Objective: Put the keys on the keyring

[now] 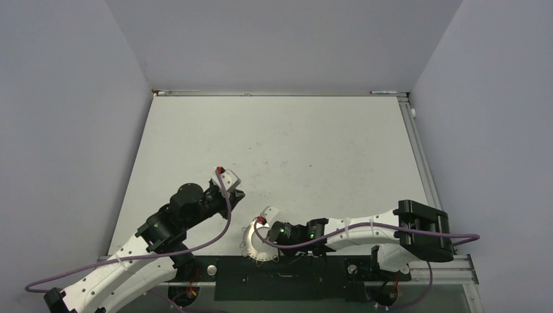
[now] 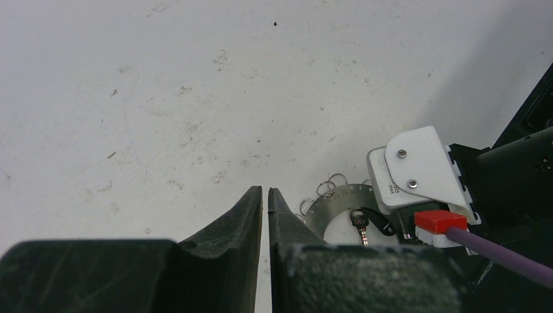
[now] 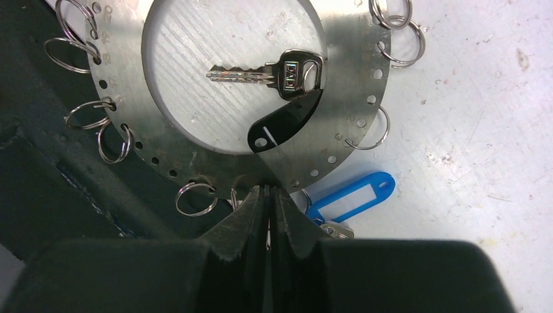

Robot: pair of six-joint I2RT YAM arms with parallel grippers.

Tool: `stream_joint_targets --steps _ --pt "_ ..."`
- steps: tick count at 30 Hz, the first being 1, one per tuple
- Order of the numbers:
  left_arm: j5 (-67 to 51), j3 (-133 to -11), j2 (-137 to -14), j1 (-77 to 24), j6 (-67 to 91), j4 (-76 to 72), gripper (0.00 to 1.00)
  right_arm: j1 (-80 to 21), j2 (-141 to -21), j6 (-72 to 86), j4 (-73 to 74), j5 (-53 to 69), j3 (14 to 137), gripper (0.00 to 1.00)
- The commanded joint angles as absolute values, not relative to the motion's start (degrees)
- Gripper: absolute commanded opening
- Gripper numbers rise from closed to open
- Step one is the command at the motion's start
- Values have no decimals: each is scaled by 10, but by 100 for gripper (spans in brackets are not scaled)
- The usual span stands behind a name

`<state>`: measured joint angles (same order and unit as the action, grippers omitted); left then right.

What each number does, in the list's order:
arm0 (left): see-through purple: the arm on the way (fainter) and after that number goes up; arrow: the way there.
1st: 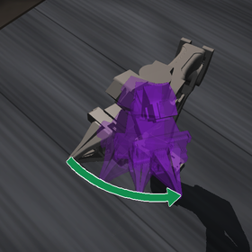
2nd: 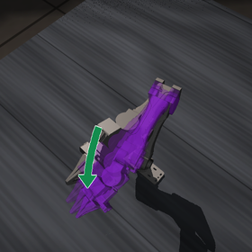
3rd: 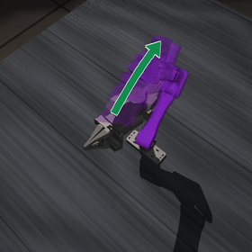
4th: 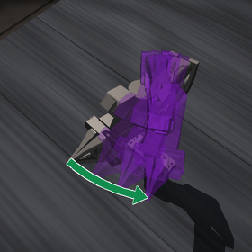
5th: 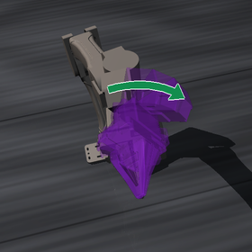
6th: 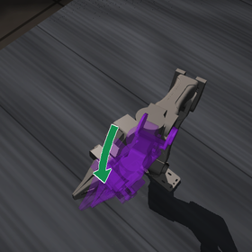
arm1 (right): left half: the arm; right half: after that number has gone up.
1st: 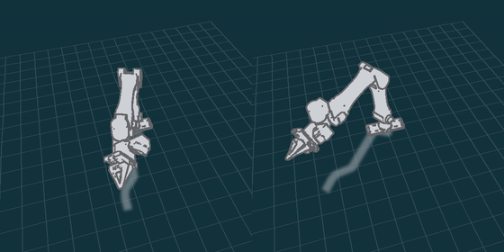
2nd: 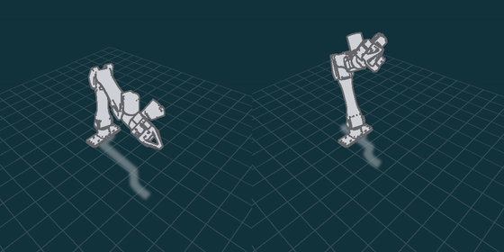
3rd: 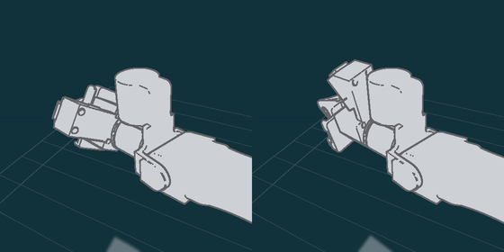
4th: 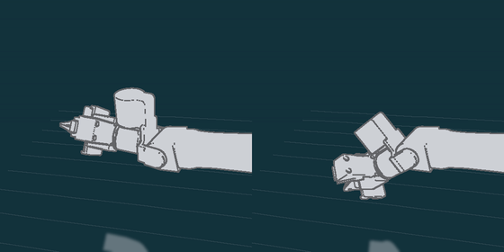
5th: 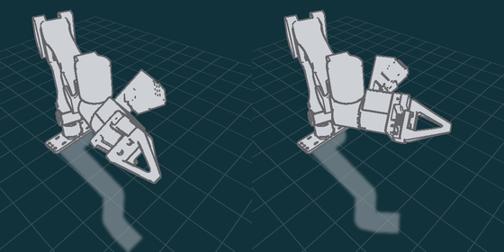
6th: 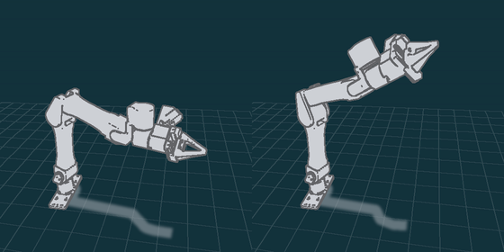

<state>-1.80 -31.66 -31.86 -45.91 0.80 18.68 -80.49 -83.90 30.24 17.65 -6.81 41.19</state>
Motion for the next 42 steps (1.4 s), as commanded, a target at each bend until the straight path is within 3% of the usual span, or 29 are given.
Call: stream_joint_targets --steps 1,23,28,32,42 --pt "-24 -333 -312 -456 4 183 5 -794 -833 312 164 -38 402 5" --pt "-60 -330 -314 -455 6 177 5 -644 -731 301 95 116 385 5" --pt "-62 -330 -318 -456 6 174 5 -648 -716 299 126 116 372 27" --pt "-65 -330 -320 -455 7 174 5 -676 -708 313 138 93 359 36" --pt "-66 -330 -319 -455 7 175 5 -725 -746 316 158 31 379 39"
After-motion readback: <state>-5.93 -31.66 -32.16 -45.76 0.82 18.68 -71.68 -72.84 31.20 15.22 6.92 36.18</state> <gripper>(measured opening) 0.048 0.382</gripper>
